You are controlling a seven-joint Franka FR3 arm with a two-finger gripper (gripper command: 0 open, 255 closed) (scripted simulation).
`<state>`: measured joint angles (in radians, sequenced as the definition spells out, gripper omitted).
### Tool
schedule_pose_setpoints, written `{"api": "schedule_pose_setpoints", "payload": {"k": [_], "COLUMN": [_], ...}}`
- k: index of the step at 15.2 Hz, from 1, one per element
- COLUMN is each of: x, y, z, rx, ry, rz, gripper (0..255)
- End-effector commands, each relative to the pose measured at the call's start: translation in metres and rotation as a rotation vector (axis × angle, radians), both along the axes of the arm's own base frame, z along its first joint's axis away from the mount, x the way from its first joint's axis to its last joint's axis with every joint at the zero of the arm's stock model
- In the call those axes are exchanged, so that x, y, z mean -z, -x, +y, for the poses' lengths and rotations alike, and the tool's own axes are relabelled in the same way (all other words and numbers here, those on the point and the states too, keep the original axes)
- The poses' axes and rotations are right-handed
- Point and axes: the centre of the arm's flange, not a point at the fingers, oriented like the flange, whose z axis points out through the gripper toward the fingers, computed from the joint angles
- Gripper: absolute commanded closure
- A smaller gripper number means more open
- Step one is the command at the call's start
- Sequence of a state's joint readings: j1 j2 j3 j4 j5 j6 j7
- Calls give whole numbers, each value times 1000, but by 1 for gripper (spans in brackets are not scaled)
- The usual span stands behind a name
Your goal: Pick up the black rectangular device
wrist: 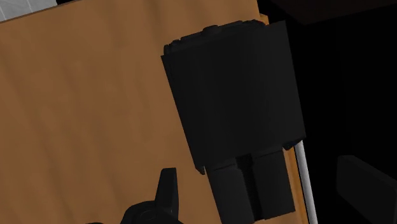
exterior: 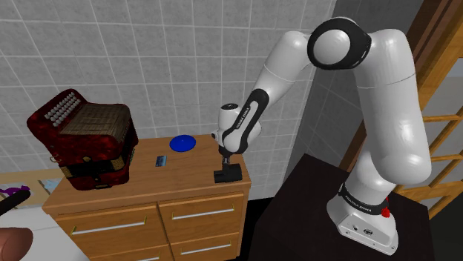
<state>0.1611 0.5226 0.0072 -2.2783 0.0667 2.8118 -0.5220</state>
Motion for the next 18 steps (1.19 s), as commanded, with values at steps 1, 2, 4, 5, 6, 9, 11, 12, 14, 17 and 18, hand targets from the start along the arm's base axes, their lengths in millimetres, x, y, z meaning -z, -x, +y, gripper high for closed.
{"api": "schedule_pose_setpoints", "payload": {"k": [1,2,4,5,6,9,11,12,14,17,18], "x": [11,17,27,36,36,36,36,36,36,36,30], "y": [-1,-1,-1,-1,-1,-1,-1,-1,-1,-1,-1], "z": [0,0,0,0,0,0,0,0,0,0,0], "rx": [-2,-2,-2,-2,-2,-2,-2,-2,-2,-2,-2], "ry": [0,0,0,0,0,0,0,0,0,0,0], "rz": [0,0,0,0,0,0,0,0,0,0,0], "gripper": [0,0,0,0,0,255,255,255,255,255,255]}}
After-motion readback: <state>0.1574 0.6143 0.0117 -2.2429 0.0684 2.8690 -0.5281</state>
